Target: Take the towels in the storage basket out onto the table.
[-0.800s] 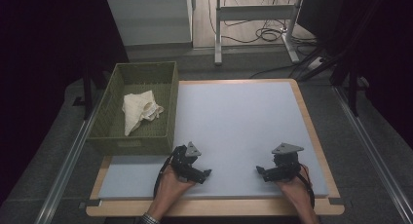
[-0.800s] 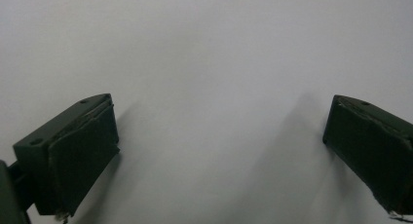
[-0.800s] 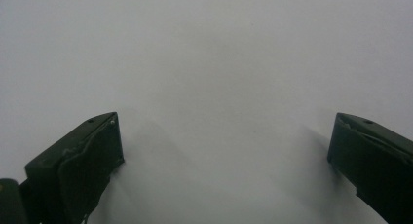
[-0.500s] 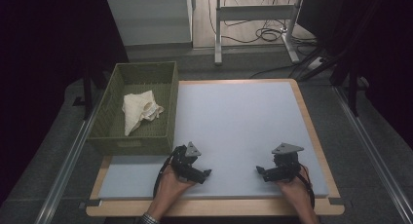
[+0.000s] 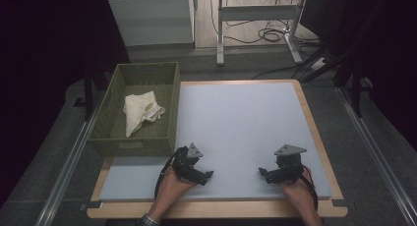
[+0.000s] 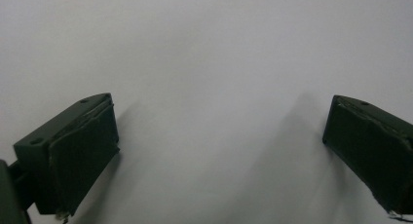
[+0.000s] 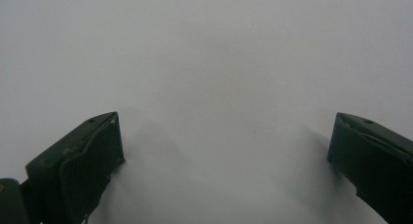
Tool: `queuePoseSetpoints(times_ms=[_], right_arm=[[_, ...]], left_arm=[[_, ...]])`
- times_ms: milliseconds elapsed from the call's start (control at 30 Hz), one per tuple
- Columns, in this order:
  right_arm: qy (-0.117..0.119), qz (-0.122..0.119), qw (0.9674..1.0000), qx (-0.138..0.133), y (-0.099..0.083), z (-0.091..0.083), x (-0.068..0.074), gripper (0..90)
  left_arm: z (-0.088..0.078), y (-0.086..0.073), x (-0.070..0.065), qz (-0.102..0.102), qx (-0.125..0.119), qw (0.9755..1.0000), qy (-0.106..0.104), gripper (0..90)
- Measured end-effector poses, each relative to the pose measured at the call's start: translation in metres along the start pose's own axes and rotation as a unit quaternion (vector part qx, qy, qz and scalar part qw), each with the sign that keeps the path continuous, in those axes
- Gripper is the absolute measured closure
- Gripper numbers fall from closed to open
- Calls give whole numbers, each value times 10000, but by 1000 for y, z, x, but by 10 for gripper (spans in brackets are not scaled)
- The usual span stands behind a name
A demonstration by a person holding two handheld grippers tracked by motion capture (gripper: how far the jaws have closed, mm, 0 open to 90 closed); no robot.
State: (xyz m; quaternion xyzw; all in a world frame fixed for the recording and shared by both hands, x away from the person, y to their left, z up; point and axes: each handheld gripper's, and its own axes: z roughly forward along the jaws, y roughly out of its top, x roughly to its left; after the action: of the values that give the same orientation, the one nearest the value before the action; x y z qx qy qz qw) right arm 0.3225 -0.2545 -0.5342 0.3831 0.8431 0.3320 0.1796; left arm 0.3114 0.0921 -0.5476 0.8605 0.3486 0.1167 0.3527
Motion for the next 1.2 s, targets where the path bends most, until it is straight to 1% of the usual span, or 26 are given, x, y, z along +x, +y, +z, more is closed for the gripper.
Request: queuePoseSetpoints(times_ms=[300,433,600,800,1000,1200], right_arm=[[-2,-2,10000,0,0,0,0,0],[-3,-5,10000,-1,0,0,0,0],[-2,-4,10000,-3,0,0,0,0],[0,-4,10000,-6,0,0,0,0],[1,-4,10000,-9,0,0,0,0],[4,-2,10000,-13,0,0,0,0]], left_arm=[[-1,1,0,1,-11,10000,9,14],[-1,4,-1,-9,-9,10000,-77,25],[-1,7,-5,167,6,9998,-65,32],[-5,17,-5,179,-72,9998,-92,32],[-7,28,-8,329,-81,9994,-67,31],[-7,40,-9,326,-78,9993,-165,27]])
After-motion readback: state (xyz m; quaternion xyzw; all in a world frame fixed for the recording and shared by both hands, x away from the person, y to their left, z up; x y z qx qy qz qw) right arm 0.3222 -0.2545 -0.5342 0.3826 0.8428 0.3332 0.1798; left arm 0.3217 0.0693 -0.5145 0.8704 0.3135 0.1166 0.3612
